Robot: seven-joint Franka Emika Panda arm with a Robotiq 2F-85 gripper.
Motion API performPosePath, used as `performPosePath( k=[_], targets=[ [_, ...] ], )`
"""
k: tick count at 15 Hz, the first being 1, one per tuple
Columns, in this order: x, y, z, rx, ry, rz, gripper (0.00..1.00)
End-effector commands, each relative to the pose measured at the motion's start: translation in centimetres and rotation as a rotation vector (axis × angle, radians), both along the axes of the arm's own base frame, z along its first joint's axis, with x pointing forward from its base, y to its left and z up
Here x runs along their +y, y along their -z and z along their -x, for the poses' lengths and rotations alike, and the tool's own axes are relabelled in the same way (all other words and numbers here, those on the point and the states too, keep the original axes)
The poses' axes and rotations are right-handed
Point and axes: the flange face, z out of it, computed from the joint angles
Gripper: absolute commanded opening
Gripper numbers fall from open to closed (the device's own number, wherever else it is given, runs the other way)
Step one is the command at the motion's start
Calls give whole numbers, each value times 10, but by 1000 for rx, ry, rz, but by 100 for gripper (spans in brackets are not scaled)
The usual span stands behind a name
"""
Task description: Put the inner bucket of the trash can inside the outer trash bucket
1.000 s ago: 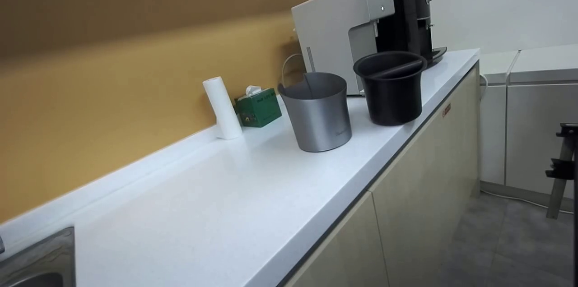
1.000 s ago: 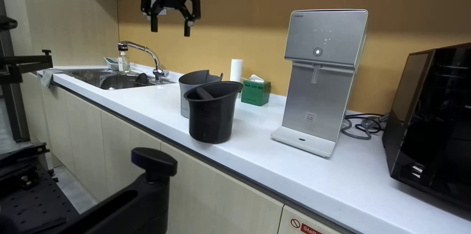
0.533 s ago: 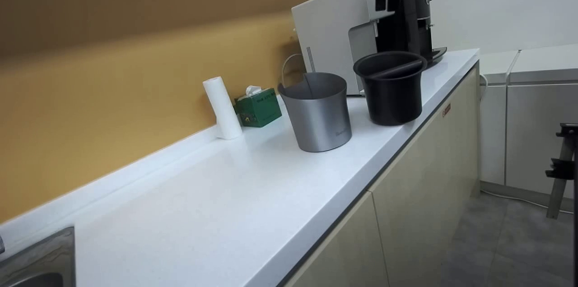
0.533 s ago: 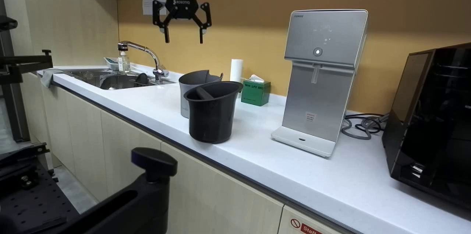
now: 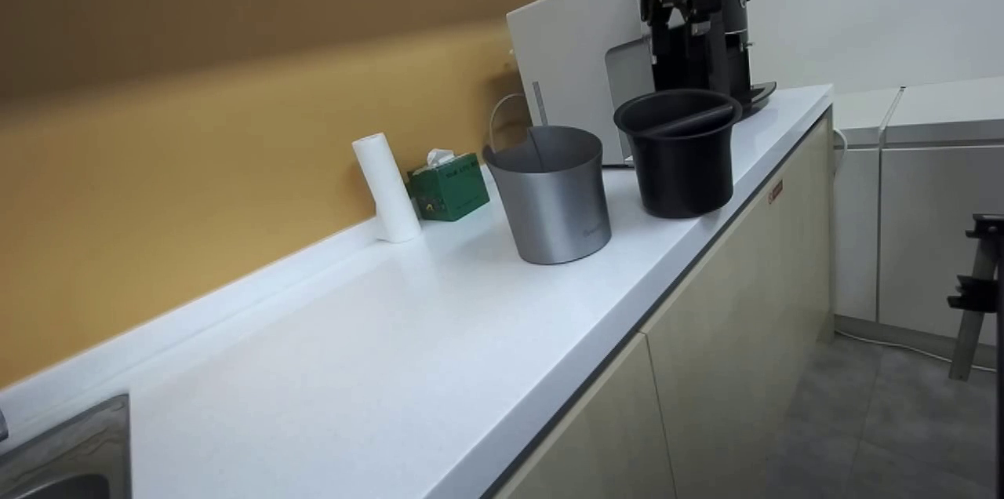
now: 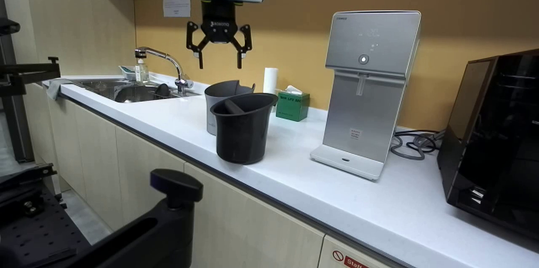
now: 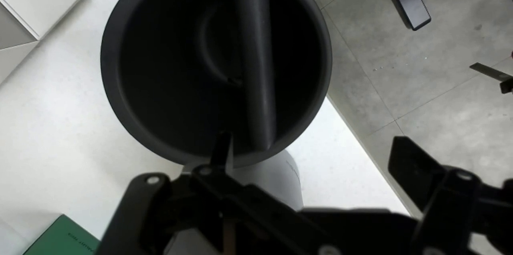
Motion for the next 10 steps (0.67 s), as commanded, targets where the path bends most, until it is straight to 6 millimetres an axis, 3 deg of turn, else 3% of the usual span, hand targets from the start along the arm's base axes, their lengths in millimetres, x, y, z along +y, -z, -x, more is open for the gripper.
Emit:
performPosePath(
  k=[1, 10],
  targets=[
    [0, 1, -1, -41, 10, 26, 100],
    [-36, 45, -10, -132, 32, 149, 100]
  ],
)
